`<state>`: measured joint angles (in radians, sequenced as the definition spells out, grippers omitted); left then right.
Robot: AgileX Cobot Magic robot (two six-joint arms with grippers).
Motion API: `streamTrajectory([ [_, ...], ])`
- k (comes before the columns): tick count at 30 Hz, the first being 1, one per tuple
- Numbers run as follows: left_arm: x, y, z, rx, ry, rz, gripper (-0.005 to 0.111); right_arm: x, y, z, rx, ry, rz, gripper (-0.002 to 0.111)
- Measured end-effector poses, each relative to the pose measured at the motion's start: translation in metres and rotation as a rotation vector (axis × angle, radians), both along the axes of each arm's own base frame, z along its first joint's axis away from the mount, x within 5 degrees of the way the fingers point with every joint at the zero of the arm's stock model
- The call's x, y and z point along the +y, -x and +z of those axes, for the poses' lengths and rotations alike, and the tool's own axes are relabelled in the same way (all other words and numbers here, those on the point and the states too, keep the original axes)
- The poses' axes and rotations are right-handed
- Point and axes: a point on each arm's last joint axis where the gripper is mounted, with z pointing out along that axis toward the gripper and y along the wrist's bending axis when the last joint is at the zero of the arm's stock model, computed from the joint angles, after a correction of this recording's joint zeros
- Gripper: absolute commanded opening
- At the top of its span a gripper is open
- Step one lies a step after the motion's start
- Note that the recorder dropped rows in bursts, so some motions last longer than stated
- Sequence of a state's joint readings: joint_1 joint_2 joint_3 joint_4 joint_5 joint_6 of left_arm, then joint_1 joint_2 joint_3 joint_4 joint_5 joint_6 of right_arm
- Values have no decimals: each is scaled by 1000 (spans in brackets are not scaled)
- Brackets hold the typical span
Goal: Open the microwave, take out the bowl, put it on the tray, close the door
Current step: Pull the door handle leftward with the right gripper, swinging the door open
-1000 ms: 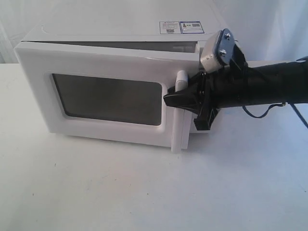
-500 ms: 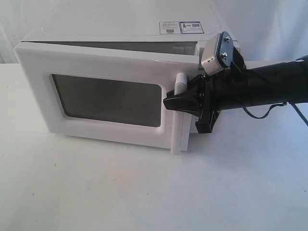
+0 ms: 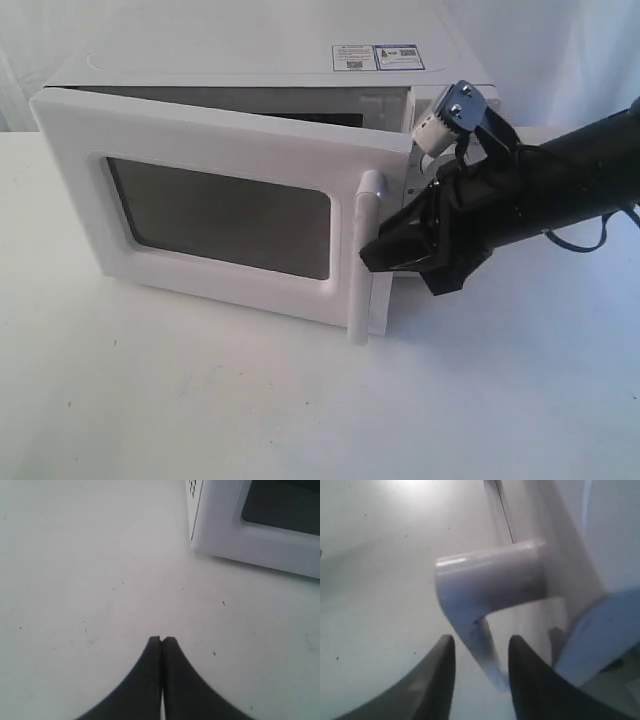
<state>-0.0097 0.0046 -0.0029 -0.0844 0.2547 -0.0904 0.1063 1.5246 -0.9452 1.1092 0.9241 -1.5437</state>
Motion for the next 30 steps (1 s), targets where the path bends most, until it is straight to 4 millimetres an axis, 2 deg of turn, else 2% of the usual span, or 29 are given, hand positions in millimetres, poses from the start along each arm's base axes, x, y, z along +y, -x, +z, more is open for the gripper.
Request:
streamTrajectory([
  [9, 0, 0, 0, 0, 0, 0, 0, -14, 20, 34, -104, 130, -115, 30],
  [11, 0, 0, 0, 0, 0, 0, 0, -18, 25, 44, -143, 148, -150, 20],
  [13, 0, 0, 0, 0, 0, 0, 0, -22, 25, 52, -186, 151, -221, 1],
  [16, 0, 0, 0, 0, 0, 0, 0, -27, 20, 59, -255, 148, -329, 0],
  [22, 0, 0, 0, 0, 0, 0, 0, -35, -2, 59, -312, 91, -521, 0],
  [27, 0, 0, 0, 0, 0, 0, 0, -32, -8, 52, -300, 69, -511, 0],
  [30, 0, 0, 0, 0, 0, 0, 0, -25, -7, 50, -271, 26, -446, 0],
])
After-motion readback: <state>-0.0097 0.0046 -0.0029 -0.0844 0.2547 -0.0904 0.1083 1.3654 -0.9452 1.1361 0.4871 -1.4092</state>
